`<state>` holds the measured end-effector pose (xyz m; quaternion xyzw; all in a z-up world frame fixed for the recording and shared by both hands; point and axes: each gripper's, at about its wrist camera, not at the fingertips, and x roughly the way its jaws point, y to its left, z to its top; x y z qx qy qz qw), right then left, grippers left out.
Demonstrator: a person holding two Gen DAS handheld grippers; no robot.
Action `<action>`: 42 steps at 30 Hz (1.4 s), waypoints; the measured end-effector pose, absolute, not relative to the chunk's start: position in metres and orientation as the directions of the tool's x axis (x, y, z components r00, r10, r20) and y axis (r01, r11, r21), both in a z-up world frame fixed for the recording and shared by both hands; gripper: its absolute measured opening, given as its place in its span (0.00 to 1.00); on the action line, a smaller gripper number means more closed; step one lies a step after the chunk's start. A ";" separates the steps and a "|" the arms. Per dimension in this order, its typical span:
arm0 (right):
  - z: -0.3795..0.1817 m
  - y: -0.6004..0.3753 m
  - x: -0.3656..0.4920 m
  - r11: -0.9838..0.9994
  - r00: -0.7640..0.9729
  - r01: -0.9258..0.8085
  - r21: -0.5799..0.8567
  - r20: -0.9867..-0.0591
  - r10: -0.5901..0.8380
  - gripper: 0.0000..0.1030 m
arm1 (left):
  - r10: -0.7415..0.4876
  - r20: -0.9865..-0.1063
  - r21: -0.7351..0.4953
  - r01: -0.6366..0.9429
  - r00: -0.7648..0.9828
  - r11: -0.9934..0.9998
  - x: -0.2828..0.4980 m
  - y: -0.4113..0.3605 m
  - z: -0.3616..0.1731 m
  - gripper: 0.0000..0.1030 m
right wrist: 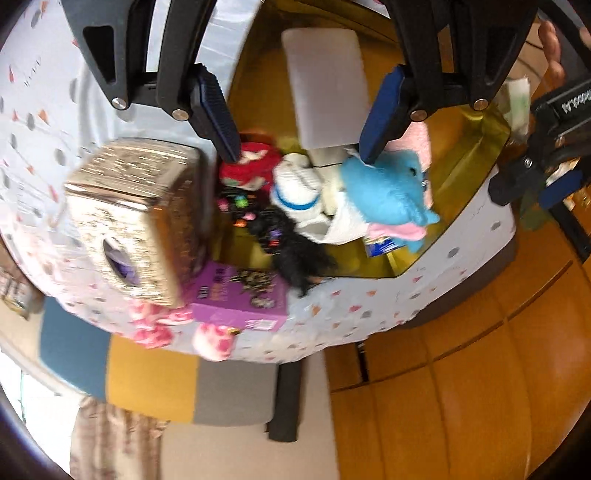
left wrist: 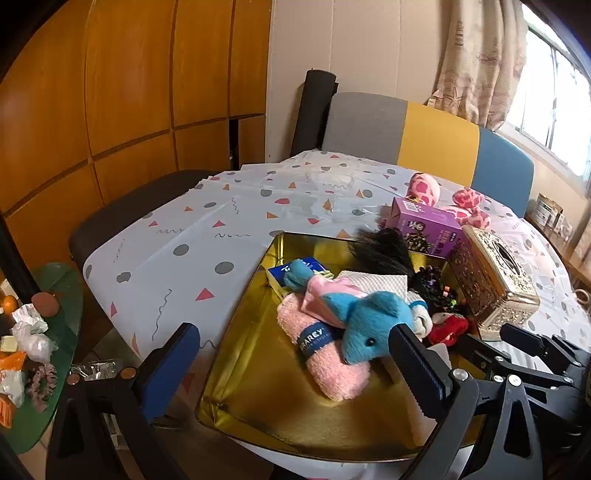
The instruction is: Organize soft objects
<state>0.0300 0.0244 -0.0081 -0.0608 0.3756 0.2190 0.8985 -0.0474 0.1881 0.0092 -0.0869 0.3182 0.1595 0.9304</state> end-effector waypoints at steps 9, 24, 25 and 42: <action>-0.015 -0.005 0.021 0.962 0.679 -0.268 0.040 -0.701 0.218 0.67 | 0.242 -0.602 -0.026 -0.322 0.761 0.946 -0.058 0.151 0.006 1.00; -0.011 -0.029 0.012 0.975 0.713 -0.216 0.043 -0.676 0.187 0.68 | 0.242 -0.601 -0.011 -0.311 0.762 0.950 -0.061 0.139 0.006 1.00; -0.011 -0.029 0.012 0.975 0.712 -0.216 0.042 -0.676 0.187 0.68 | 0.242 -0.601 -0.011 -0.311 0.761 0.950 -0.061 0.139 0.006 1.00; -0.010 -0.026 0.010 0.975 0.713 -0.221 0.039 -0.675 0.189 0.67 | 0.239 -0.608 -0.014 -0.312 0.757 0.950 -0.063 0.143 0.004 1.00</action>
